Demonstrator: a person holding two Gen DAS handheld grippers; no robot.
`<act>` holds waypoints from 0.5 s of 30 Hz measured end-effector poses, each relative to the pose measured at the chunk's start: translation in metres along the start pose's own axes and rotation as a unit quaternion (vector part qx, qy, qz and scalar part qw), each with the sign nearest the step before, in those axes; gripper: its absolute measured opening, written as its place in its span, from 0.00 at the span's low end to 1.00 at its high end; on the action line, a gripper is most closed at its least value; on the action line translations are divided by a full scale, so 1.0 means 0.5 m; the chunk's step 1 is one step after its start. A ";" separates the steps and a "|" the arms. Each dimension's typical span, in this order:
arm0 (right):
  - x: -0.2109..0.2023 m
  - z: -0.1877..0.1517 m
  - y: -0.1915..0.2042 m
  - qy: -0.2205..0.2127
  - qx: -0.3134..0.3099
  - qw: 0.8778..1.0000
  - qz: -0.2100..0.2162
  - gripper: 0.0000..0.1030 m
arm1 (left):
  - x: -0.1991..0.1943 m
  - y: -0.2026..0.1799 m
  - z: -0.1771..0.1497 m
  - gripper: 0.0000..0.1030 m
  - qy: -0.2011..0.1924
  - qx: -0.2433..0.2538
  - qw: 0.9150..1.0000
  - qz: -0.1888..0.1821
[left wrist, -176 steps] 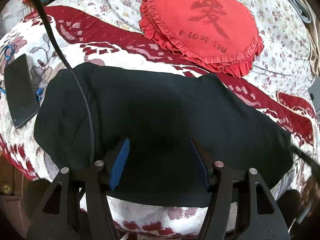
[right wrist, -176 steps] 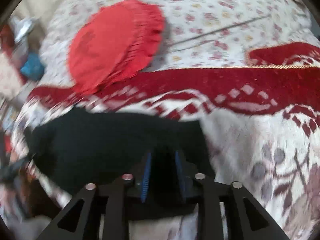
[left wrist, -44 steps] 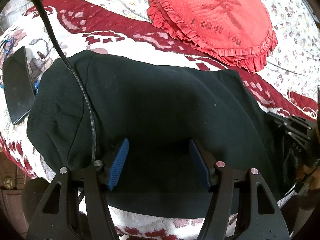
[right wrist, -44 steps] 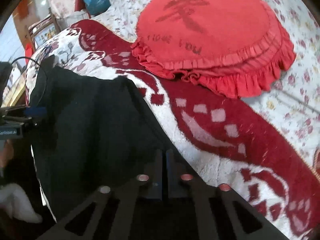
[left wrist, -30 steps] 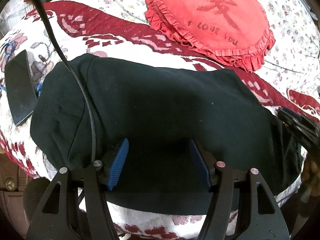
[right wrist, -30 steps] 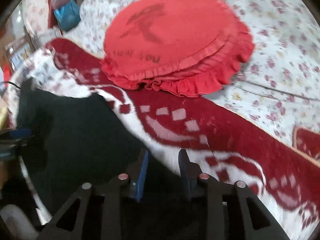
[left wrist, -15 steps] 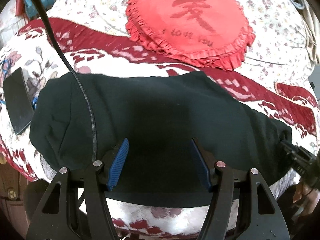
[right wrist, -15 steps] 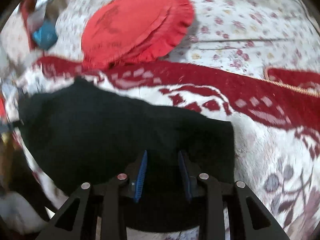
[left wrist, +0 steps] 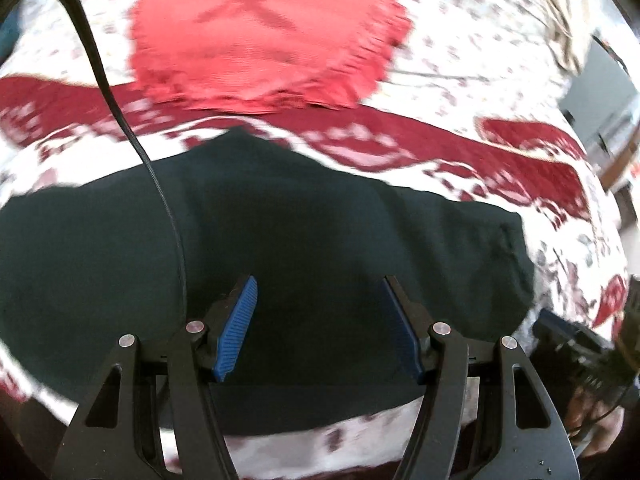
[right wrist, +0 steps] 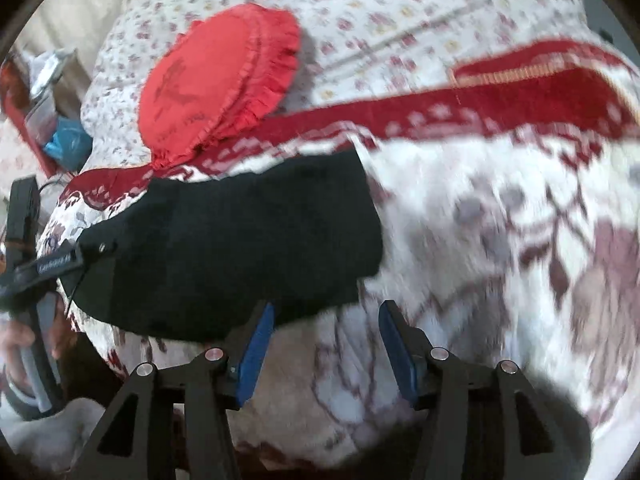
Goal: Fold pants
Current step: 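Release the folded pants with the right gripper and move it toward the left gripper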
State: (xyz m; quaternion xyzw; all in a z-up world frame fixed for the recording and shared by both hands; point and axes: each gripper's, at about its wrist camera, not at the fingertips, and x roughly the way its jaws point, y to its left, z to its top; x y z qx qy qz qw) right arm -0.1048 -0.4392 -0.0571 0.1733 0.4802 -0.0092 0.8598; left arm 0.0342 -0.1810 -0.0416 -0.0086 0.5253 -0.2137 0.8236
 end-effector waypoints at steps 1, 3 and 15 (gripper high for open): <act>0.006 -0.004 -0.006 0.006 0.008 1.000 0.008 0.51 | 0.009 -0.020 0.008 0.70 0.002 0.016 1.000 -0.005; 0.019 -0.009 -0.011 0.013 0.017 1.000 0.018 0.51 | 0.028 -0.059 0.026 0.72 0.006 0.046 0.999 -0.021; 0.073 0.000 -0.016 0.003 0.068 0.996 0.061 0.66 | 0.160 -0.245 0.116 0.76 0.061 0.179 0.979 -0.082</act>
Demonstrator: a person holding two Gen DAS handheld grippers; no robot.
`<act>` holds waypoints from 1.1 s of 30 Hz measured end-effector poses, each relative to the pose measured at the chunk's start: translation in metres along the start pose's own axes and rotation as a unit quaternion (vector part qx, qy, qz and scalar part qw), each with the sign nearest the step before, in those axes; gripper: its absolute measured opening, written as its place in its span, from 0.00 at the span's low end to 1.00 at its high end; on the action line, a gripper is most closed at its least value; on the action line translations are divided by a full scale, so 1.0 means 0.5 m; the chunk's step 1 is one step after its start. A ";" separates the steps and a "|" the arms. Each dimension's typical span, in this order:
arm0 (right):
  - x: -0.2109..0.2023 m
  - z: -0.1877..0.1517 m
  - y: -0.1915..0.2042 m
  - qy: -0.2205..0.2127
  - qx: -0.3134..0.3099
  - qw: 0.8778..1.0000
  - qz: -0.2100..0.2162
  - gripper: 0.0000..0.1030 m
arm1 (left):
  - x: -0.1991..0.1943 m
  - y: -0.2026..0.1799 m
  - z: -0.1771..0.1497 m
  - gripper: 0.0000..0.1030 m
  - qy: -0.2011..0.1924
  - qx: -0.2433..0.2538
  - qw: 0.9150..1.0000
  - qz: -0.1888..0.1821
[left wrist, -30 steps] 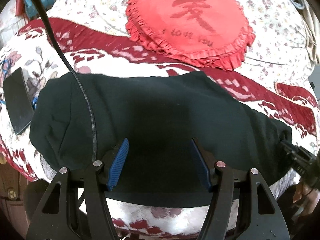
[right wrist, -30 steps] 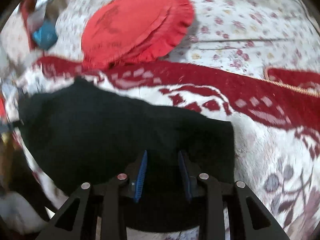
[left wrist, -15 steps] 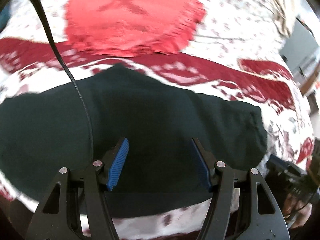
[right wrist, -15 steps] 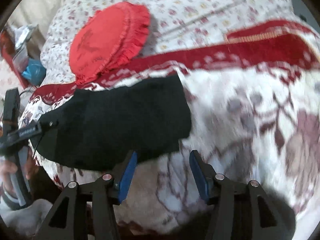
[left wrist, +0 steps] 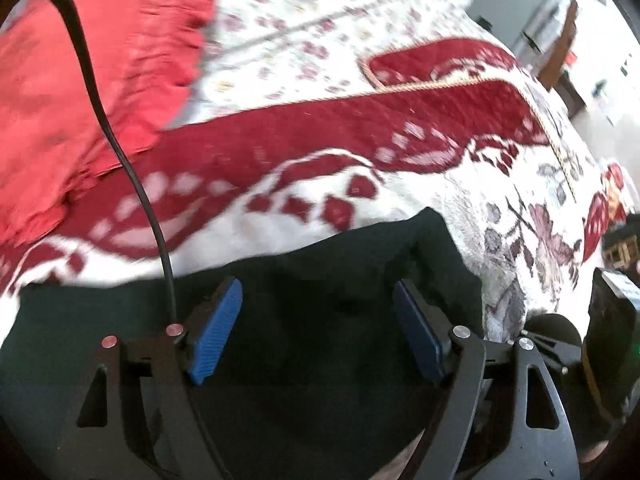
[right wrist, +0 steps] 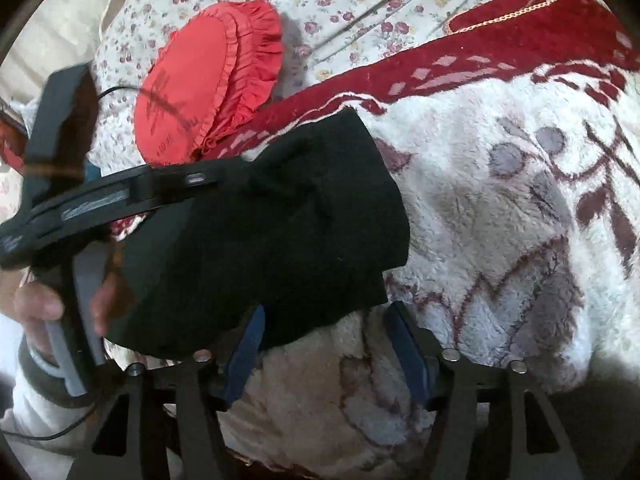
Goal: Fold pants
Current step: 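Release the folded pants with the right gripper and move it toward the left gripper, then grasp the folded black pants end with the right gripper beside the left gripper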
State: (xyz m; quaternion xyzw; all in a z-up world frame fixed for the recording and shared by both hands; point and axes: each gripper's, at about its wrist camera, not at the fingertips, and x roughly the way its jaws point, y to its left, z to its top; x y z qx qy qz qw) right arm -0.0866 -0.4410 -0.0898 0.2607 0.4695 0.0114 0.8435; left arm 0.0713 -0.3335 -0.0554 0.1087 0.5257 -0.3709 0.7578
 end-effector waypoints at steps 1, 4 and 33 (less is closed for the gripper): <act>0.002 0.001 -0.001 -0.004 0.006 1.000 0.003 0.68 | 0.020 -0.009 0.009 0.76 0.010 0.007 1.000 -0.003; 0.008 0.000 0.002 -0.029 0.016 0.999 0.014 0.76 | 0.051 -0.033 0.023 0.76 0.006 0.033 0.999 0.017; 0.170 0.035 0.420 0.089 -0.195 0.960 0.182 0.62 | -0.270 0.344 -0.217 0.42 -0.083 -0.219 0.970 0.059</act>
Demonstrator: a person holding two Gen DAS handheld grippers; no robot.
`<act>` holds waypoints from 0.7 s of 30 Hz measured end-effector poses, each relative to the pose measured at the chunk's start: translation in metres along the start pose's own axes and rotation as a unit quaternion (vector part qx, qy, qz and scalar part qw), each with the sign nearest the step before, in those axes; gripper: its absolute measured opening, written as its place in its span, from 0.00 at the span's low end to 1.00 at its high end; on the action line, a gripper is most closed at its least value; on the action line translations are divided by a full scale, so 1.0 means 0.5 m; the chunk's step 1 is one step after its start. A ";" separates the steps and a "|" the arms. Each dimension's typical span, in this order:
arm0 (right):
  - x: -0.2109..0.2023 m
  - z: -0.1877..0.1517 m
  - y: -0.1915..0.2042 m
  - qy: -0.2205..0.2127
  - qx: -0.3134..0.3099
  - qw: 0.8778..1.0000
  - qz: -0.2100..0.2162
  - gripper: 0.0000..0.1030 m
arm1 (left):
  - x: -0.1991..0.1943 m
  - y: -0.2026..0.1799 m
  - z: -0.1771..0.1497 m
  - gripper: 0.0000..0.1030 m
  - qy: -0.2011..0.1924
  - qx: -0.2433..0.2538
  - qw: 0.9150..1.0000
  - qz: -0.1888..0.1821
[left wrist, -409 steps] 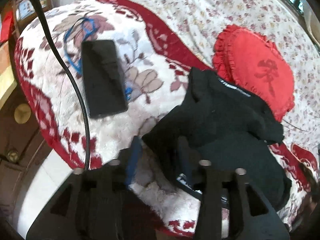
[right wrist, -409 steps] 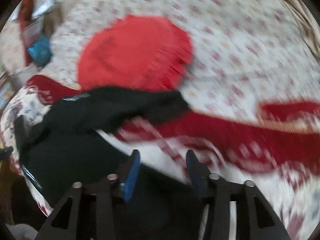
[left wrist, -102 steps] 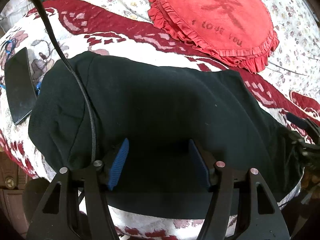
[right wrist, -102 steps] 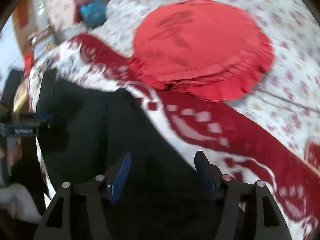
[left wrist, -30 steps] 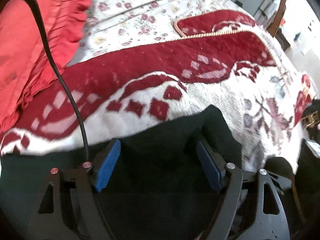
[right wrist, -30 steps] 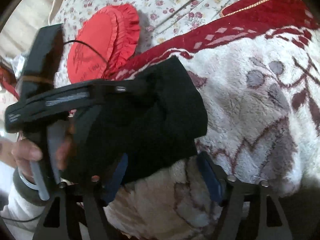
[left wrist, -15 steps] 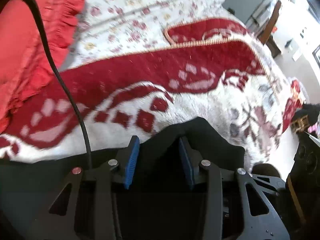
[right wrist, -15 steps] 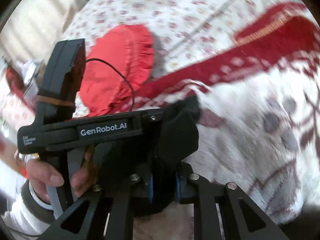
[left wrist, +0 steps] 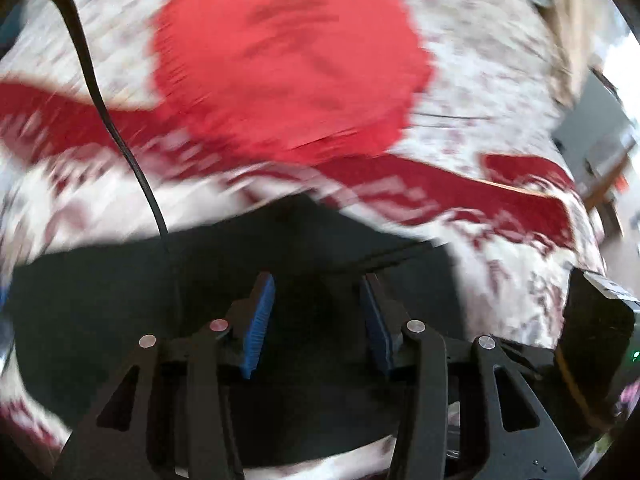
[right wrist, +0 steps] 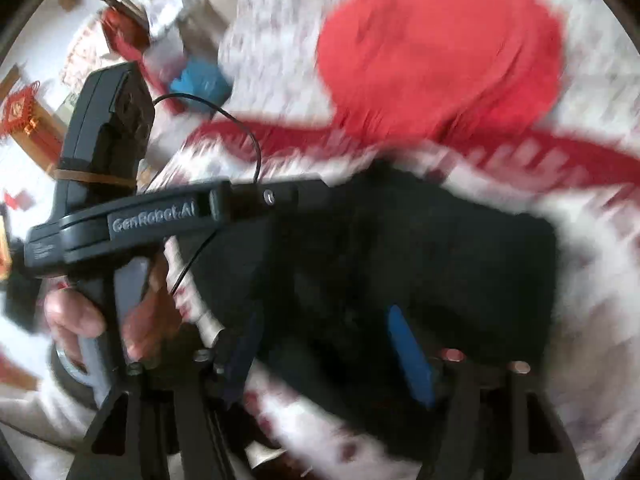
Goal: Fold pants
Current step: 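Grasp the folded black pants end with the right gripper beside the left gripper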
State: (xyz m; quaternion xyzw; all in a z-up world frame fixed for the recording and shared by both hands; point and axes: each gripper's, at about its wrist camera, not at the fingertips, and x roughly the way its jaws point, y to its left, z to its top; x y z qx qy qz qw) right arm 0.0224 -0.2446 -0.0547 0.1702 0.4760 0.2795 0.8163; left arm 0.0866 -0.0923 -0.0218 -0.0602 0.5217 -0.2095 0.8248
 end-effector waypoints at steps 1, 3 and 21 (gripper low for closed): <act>-0.007 -0.003 0.008 -0.006 -0.007 1.000 0.010 0.62 | -0.002 0.026 -0.012 0.42 0.006 -0.018 1.000 0.004; -0.044 -0.008 0.016 -0.032 -0.023 0.999 -0.014 0.62 | -0.007 0.052 -0.033 0.42 0.010 -0.032 0.999 0.006; -0.096 -0.043 -0.160 -0.033 0.026 0.981 -0.188 0.62 | 0.080 -0.103 -0.106 0.59 0.026 0.023 0.999 0.002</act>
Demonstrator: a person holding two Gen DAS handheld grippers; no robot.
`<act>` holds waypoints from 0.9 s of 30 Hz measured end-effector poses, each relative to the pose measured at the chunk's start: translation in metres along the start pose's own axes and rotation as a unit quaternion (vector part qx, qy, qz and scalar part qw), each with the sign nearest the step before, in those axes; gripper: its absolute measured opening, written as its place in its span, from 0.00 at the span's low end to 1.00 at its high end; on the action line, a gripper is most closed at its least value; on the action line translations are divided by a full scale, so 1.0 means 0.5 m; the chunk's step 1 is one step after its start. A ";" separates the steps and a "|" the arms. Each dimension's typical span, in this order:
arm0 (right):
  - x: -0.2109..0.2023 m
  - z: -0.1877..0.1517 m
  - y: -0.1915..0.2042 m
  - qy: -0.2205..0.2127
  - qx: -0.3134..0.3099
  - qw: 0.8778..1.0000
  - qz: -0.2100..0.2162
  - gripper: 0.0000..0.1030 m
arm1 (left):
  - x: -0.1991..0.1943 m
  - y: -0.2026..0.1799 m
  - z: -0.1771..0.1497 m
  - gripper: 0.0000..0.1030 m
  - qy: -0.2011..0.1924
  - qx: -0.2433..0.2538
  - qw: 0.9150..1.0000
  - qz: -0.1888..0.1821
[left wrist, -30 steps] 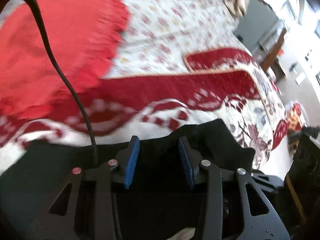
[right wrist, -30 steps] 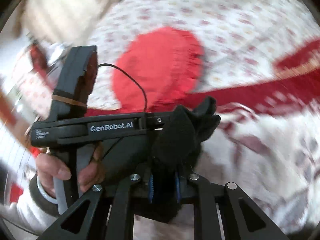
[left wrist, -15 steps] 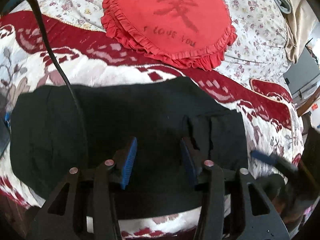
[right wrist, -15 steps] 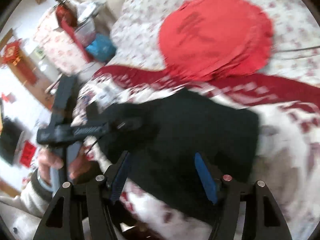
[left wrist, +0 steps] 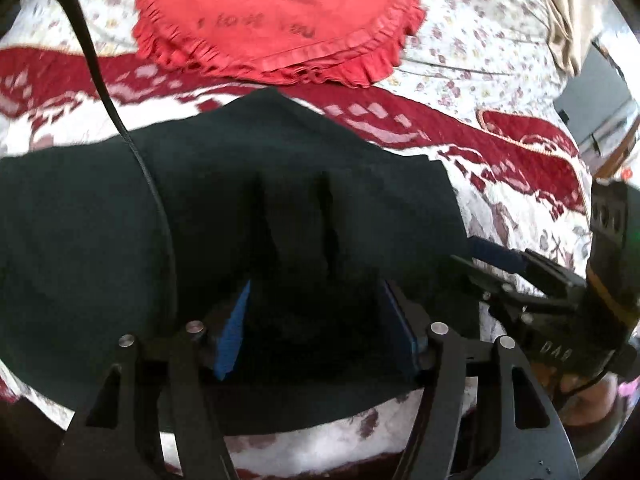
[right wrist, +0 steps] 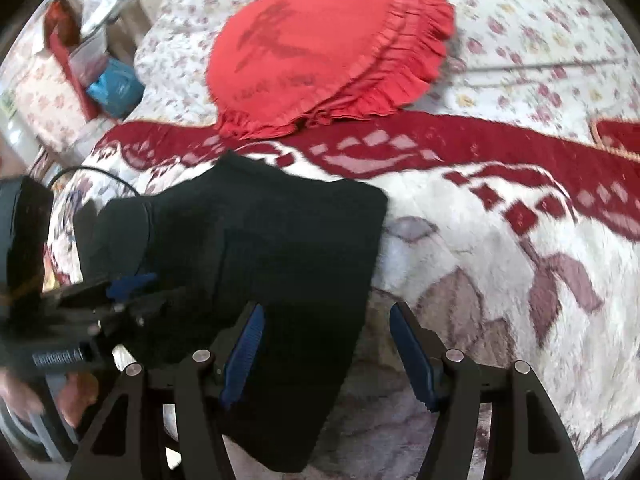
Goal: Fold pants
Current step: 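Grasp the folded black pants end with the right gripper beside the left gripper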
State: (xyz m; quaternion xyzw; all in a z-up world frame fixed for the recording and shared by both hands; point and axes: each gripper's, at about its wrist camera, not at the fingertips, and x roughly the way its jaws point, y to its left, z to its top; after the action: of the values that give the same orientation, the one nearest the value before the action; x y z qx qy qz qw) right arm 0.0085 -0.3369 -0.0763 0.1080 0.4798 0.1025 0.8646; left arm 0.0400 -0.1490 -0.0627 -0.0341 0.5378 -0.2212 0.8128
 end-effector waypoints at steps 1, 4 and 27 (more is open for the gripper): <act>-0.005 0.001 -0.004 -0.003 0.007 1.000 0.005 0.62 | 0.004 -0.002 0.000 0.46 -0.003 -0.003 1.000 0.001; -0.028 0.005 -0.005 -0.014 0.007 1.000 0.005 0.62 | 0.007 -0.001 0.003 0.17 -0.003 0.002 1.000 0.012; 0.027 0.029 0.128 0.004 -0.105 0.994 -0.024 0.62 | -0.062 0.082 -0.021 0.25 -0.018 -0.042 0.999 0.026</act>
State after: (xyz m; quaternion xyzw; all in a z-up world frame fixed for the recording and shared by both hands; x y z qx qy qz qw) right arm 0.0233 -0.2733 -0.0613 0.0047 0.4726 0.1323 0.8713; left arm 0.0338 -0.0981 -0.0527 -0.0582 0.5323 -0.1762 0.8259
